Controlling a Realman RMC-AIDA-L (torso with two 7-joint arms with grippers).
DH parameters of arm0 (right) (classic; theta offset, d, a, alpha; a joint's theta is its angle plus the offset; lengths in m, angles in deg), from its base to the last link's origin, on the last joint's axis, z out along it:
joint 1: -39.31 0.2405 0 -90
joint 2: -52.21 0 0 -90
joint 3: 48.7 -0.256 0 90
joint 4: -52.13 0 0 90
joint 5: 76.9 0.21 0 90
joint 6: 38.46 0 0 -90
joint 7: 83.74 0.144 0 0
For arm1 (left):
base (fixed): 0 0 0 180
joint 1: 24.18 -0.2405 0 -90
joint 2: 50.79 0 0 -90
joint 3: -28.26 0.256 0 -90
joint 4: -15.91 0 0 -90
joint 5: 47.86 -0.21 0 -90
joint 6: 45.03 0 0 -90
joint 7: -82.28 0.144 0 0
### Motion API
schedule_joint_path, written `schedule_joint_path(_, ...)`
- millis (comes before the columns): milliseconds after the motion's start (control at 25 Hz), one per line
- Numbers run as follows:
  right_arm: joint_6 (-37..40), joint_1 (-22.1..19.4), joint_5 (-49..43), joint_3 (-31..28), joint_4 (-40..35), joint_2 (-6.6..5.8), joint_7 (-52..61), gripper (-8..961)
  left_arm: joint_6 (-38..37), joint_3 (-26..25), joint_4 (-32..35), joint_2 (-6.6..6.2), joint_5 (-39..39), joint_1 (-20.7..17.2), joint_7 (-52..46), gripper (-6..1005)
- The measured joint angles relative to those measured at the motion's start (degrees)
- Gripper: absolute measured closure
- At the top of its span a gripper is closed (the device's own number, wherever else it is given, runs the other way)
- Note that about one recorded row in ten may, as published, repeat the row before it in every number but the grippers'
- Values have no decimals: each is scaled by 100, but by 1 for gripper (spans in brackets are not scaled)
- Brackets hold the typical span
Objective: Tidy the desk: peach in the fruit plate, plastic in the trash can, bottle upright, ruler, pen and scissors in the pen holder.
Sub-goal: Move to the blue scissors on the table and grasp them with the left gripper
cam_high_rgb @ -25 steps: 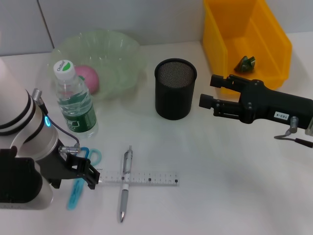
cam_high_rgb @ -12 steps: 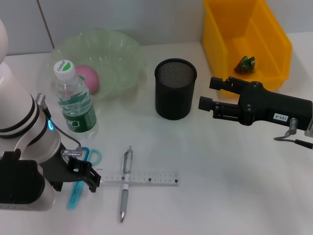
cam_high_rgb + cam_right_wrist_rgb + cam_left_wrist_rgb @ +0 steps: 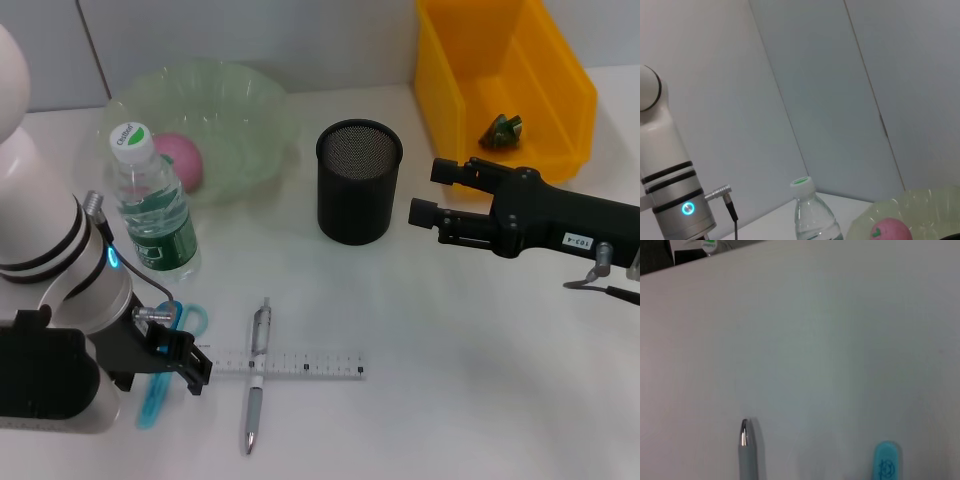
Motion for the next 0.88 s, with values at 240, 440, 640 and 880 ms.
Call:
schedule_joint_path(240,-10,12,-51,0,13,-2,-3,129,4,1,-92,38,-17,44,-20,206)
schedule_joint_path(440,-23,13,-76,0,7,-2,-2,129,62,8,-189,42,-25,75,-8,209)
schedule_joint_path(640,-48,30,-83,0,29,-2,-12,129,149,2,-307,37,1,92,14,212)
schedule_joint_path(880,-51,60,-89,0,44,-2,-15,129,199,-3,-370,31,1,92,19,216)
